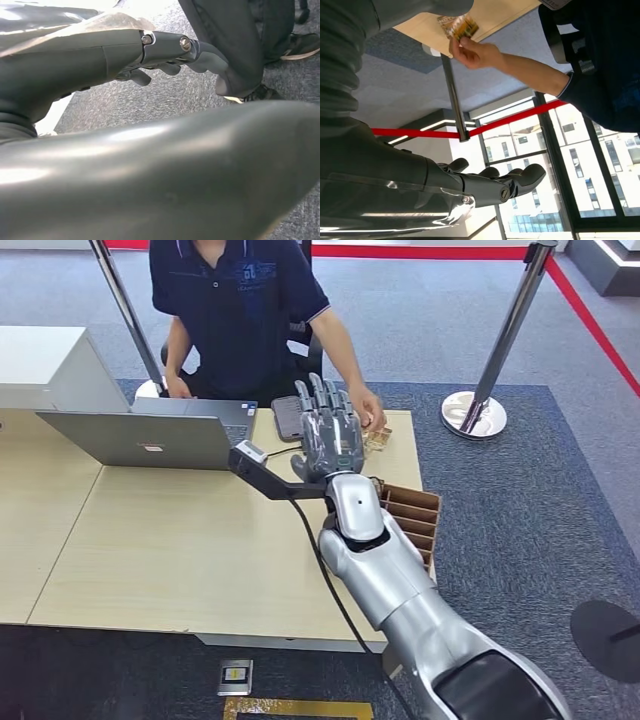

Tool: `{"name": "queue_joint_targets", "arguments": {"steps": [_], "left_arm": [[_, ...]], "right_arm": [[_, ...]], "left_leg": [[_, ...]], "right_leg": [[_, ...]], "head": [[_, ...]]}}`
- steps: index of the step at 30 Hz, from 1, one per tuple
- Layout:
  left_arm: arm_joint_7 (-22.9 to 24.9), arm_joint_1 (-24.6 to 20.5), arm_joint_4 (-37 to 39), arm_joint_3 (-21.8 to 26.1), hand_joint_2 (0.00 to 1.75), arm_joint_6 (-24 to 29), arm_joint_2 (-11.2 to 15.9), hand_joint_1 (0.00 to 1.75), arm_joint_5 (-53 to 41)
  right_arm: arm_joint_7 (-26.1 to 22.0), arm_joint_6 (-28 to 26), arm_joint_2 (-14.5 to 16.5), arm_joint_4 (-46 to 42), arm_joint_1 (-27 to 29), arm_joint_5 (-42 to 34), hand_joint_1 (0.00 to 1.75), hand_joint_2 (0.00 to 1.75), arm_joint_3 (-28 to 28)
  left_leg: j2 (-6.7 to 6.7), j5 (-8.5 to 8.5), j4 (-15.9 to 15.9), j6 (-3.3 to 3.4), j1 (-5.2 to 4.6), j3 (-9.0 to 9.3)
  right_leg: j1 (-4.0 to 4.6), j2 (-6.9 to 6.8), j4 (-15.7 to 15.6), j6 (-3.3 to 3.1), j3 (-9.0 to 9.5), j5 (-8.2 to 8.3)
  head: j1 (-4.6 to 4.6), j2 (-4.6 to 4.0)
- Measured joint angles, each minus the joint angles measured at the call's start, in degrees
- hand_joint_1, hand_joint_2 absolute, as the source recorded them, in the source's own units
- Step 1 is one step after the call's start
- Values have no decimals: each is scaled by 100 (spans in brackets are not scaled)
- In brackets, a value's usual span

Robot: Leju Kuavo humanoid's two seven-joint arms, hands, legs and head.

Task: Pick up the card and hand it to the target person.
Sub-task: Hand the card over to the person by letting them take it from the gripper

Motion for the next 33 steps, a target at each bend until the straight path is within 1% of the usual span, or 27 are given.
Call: {"name": "queue_joint_targets", "arguments": {"steps": [4,8,12,14,16,18,20,23,25,27,28,30,32,33], "left_arm": [[21,2,0,4,0,0,0,0,55],[27,8,0,37,0,-10,0,0,92],[21,16,0,72,0,-47,-1,0,92],[12,17,0,82,0,-52,-1,0,91],[4,31,0,86,0,-54,0,0,91],[3,59,0,90,0,-55,0,0,93],[3,71,0,93,0,-55,-1,0,102],[1,70,0,105,0,-53,-5,0,134],[-16,73,0,123,0,-62,-15,0,166],[-52,71,0,139,0,-90,-26,0,194],[-67,67,0,145,0,-105,-32,0,205],[-97,61,0,163,0,-150,-42,0,219],[-138,60,1,188,0,-208,-53,0,233],[-169,55,1,204,0,-227,-62,0,250]], "right_arm": [[1,-294,-143,-234,252,-46,0,0,-29],[-9,-437,-506,-972,926,-48,0,0,-282],[-59,-702,-884,-1940,1833,18,0,0,-800],[-79,-903,-1053,-2530,2392,17,0,0,-1140],[-162,-1229,-1191,-3332,3143,-133,0,0,-1633],[-460,-1497,-1239,-4204,3921,-490,0,0,-2272],[-1039,-1596,-1155,-4980,4545,-980,0,0,-2957],[-2005,-1621,-882,-5861,5146,-2024,0,0,-4002],[-2342,-1536,-709,-6185,5400,-2865,0,0,-4763],[-2552,-1262,-603,-6267,5527,-3522,0,0,-5554],[-2675,-1080,-569,-6225,5536,-3727,0,0,-5959],[-2865,-752,-534,-5979,5477,-3905,0,0,-6785],[-2877,-577,-589,-5410,5299,-3903,0,0,-7584],[-2829,-549,-675,-4944,5167,-3865,0,0,-7956]], "left_leg": [[-1,0,1,0,0,-1],[-4,0,2,1,-1,-4],[-11,-2,3,3,-1,-10],[-13,-3,4,4,-1,-11],[-23,-5,4,5,1,-18],[-28,-8,2,2,1,-31],[-21,-11,1,0,1,-38],[-20,-11,0,0,3,-38],[-19,-11,-1,-1,4,-38],[-15,-10,-2,-1,3,-36],[-14,-9,-2,-1,3,-35],[-13,-7,-1,2,3,-33],[-13,-4,-1,4,4,-31],[-13,-3,-1,5,4,-30]], "right_leg": [[0,0,-2,0,-2,0],[0,0,-7,1,-3,1],[0,0,-12,3,-9,2],[0,0,-17,5,-11,1],[0,-2,-20,10,-10,-3],[-1,-4,-19,11,-17,-4],[-2,-4,-17,9,-30,-3],[-4,-3,-19,7,-35,-4],[-3,-3,-19,5,-35,-4],[-3,-3,-19,2,-34,-1],[-3,-3,-19,1,-32,0],[-3,-3,-20,3,-28,3],[-2,-3,-22,2,-25,7],[0,-3,-22,3,-23,10]], "head": [[0,0],[0,0],[0,0],[0,0],[2,0],[2,0],[0,0],[0,0],[1,0],[1,0],[2,0],[1,0],[1,0],[1,0]]}}
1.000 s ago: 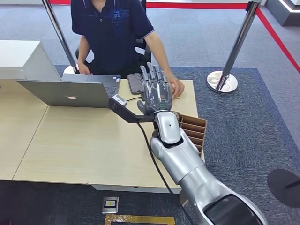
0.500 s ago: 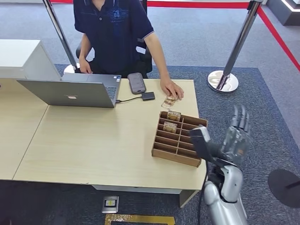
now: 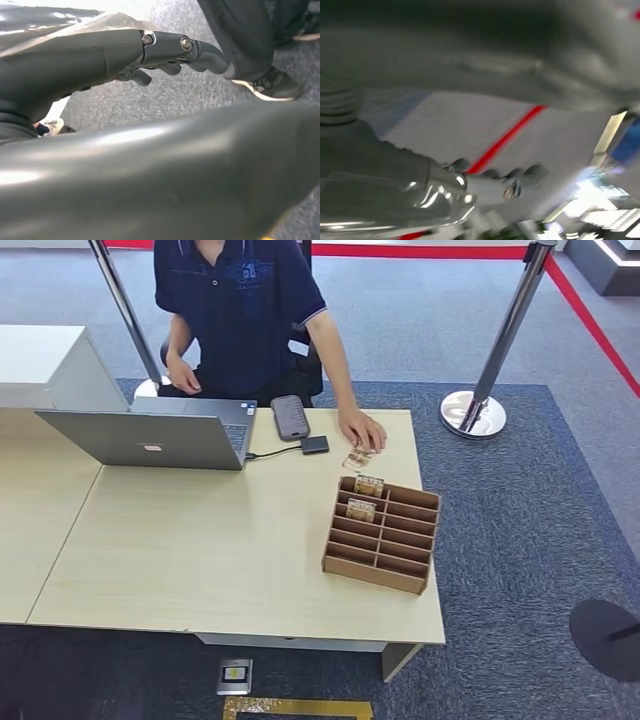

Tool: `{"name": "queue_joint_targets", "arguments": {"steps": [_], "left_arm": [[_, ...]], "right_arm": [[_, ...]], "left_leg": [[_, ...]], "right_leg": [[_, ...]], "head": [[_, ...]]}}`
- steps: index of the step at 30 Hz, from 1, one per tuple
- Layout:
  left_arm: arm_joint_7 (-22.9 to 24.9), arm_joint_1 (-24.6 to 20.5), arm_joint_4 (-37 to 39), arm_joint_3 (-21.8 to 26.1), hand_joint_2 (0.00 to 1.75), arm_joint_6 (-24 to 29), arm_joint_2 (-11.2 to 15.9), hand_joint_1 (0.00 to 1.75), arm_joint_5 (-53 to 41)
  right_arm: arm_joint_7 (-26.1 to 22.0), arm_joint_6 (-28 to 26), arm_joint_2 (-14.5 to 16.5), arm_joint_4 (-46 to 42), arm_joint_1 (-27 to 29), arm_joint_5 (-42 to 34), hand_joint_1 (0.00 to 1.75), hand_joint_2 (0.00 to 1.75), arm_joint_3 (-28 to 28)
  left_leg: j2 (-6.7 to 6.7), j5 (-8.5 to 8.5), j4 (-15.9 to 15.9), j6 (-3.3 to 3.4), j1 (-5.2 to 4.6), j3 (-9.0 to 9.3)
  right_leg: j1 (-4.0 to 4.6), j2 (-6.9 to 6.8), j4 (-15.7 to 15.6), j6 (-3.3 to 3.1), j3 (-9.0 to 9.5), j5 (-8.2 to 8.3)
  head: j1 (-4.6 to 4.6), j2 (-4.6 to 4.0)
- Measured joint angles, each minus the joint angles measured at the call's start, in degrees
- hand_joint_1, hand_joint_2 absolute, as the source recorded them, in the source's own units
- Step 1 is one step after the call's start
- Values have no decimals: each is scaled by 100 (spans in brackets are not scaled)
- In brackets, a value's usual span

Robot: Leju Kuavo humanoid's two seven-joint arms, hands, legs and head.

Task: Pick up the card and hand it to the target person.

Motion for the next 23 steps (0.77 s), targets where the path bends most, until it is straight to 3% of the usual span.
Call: {"name": "queue_joint_targets", "arguments": {"steps": [4,8,13,16,20,23], "left_arm": [[-104,-27,1,56,0,10,-26,0,74],[-127,-47,1,78,175,57,-46,0,78],[-298,-51,1,69,175,-119,-57,0,-118],[-412,-52,1,58,175,-262,-54,0,-185],[-458,-52,1,25,175,-309,-40,0,-169],[-460,-51,1,15,175,-323,-31,0,-189]], "right_arm": [[242,-89,-509,2298,-513,167,0,0,-1115],[1268,-61,-810,4248,-828,573,0,0,-1514],[2591,303,-739,5680,-1017,898,0,0,-1599],[3007,455,-569,6141,-1054,965,0,0,-1619],[3056,522,-411,6452,-1077,982,0,175,-1621],[2964,592,-356,6570,-1090,1019,0,175,-1620]], "left_leg": [[1,2,0,4,-8,4],[5,6,0,-1,1,6],[7,14,-4,-15,11,5],[7,16,-5,-18,13,4],[7,17,-6,-20,13,3],[7,17,-5,-20,11,3]], "right_leg": [[1,0,-1,4,4,5],[1,0,2,0,2,6],[6,0,11,-9,-2,4],[8,0,15,-13,-3,4],[10,0,17,-13,-3,5],[10,0,16,-12,-3,5]], "head": [[-1,0],[-2,0],[-4,0],[-4,0],[-3,0],[-3,0]]}}
